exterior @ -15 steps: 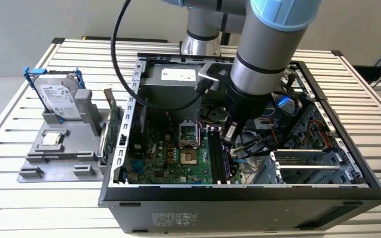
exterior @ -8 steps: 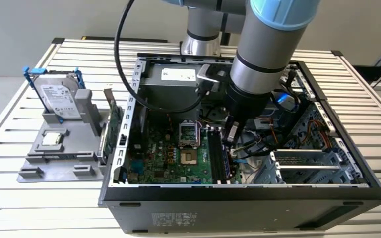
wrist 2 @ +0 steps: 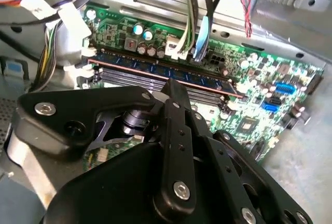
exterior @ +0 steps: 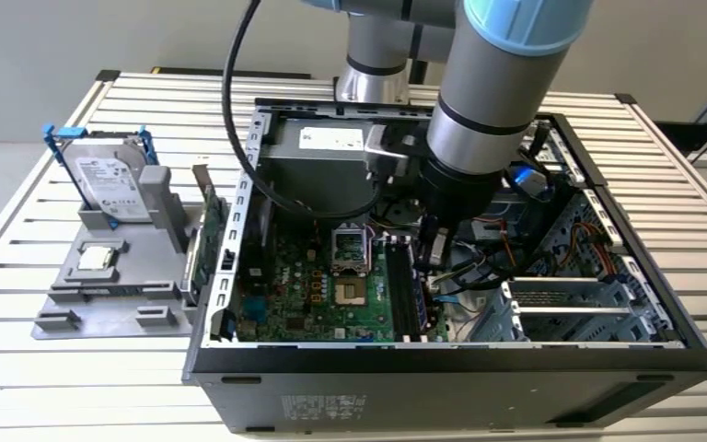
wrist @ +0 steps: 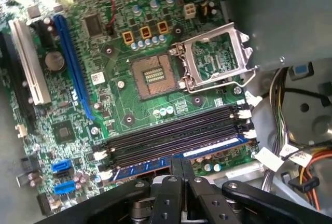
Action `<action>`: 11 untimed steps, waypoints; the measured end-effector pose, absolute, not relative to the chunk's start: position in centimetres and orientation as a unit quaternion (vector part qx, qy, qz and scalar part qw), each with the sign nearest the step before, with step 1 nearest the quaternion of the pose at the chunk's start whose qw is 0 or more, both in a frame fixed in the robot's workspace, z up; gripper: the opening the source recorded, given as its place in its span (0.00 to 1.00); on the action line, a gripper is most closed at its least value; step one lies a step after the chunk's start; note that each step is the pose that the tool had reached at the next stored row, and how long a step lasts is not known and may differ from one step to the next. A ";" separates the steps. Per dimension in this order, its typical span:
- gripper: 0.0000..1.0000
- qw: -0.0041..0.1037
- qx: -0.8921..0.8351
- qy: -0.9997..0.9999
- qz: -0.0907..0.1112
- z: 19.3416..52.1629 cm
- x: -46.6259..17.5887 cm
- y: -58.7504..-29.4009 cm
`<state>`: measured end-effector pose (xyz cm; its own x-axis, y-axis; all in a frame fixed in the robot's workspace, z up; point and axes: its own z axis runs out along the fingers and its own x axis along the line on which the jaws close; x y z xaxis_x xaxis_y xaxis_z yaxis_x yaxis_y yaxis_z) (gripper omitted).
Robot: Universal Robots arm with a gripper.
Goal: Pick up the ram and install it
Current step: 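Press down the ram until it locks into place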
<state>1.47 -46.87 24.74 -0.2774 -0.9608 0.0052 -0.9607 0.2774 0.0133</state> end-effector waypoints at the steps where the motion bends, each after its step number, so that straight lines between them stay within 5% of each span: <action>1: 0.00 0.006 0.608 -0.794 -0.004 24.7 1.5 -46.9; 11: 0.00 0.006 0.671 -0.742 -0.003 24.6 1.5 -46.8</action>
<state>1.47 -46.84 24.60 -0.1001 -0.9950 0.0052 -0.9949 0.1002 0.0132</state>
